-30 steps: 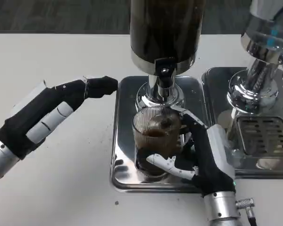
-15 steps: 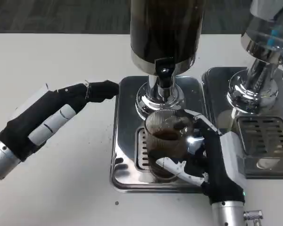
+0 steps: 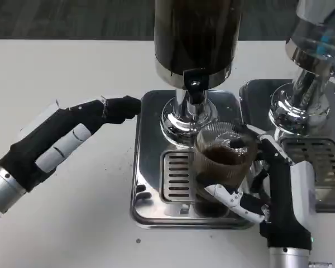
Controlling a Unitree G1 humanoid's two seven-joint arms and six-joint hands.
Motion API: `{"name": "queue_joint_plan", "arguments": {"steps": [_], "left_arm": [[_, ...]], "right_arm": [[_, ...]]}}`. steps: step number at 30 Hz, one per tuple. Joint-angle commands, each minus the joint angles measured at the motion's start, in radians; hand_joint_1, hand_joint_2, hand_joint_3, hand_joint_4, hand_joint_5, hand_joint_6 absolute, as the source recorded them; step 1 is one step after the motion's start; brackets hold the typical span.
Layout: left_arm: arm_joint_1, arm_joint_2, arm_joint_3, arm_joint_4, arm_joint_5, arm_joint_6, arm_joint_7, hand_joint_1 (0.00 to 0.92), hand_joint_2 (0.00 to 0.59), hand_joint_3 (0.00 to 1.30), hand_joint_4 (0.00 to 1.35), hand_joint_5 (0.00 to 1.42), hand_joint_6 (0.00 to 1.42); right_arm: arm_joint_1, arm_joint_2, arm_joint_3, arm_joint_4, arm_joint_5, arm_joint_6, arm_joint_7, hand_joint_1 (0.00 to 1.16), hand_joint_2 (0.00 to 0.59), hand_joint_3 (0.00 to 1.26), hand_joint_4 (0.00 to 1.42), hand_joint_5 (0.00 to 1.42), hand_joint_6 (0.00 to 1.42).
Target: Grasp the cup under the faucet to collect the drink, then remove the cup.
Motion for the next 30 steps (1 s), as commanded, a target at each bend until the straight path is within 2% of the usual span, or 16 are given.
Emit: {"name": "queue_joint_plan", "arguments": {"steps": [1,8,20,30], "left_arm": [[-0.008,0.005,-0.009,0.009,0.047,-0.055,0.020,0.000,0.193,0.30,0.24,0.21,0.21],[0.006,0.020,-0.023,-0.001,0.114,-0.156,0.065,0.000,0.183,0.26,0.17,0.17,0.18],[0.072,0.044,-0.050,-0.052,0.120,-0.219,0.072,0.000,0.178,0.24,0.15,0.14,0.16],[0.159,0.089,-0.091,-0.143,0.098,-0.289,0.057,0.000,0.174,0.24,0.14,0.13,0.15]], "right_arm": [[0.026,0.004,-0.016,-0.074,-0.008,-0.039,-0.034,0.72,0.223,0.56,0.69,0.87,1.23],[0.087,0.001,-0.031,-0.167,-0.020,-0.040,-0.030,0.72,0.223,0.57,0.70,0.88,1.23],[0.172,-0.004,-0.052,-0.286,-0.017,-0.045,0.006,0.73,0.226,0.59,0.72,0.90,1.25],[0.243,-0.002,-0.057,-0.385,-0.019,-0.056,0.040,0.74,0.218,0.60,0.72,0.91,1.25]]}}
